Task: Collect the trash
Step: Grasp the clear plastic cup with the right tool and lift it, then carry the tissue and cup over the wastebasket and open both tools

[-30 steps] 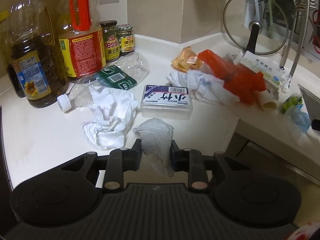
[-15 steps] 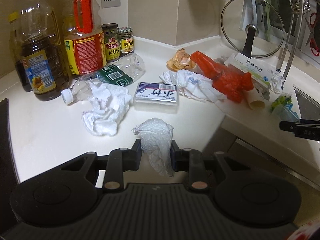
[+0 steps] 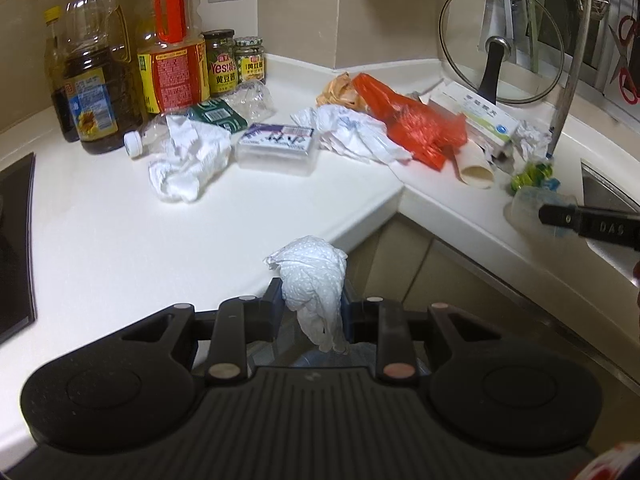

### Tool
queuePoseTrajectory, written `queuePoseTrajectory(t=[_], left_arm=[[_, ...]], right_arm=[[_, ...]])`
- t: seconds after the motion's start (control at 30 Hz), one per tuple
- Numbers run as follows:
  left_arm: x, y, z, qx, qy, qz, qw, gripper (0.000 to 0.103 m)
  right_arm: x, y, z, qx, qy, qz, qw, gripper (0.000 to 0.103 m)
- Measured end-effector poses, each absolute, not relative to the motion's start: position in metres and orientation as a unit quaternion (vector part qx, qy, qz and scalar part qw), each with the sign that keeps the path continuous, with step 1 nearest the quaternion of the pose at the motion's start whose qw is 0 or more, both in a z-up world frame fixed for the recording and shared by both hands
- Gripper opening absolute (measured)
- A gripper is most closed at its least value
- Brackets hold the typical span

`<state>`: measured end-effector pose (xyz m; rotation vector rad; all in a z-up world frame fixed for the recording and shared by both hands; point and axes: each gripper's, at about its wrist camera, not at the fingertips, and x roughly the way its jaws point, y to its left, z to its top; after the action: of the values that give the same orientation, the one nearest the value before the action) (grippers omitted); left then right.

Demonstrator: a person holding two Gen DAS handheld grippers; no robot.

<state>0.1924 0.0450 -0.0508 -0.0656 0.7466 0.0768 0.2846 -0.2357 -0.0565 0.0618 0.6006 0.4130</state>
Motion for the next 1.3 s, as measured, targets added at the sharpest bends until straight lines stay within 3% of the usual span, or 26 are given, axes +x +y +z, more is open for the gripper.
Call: queuePoseTrajectory(t=[0.6,1.3], left_arm=[[0.148,0.008,-0.088,-0.037,0.410,0.031,0.911,0.025],[0.167,0.028,-0.209,-0.044,0.493,-0.042,0.868,0.026]], right_arm=[[0.210,-0.225,-0.048,0.038,0.309,0.326,0.892,0.052],[0.213,-0.165,-0.204,0.003,0.458,0.296,0.838,0.052]])
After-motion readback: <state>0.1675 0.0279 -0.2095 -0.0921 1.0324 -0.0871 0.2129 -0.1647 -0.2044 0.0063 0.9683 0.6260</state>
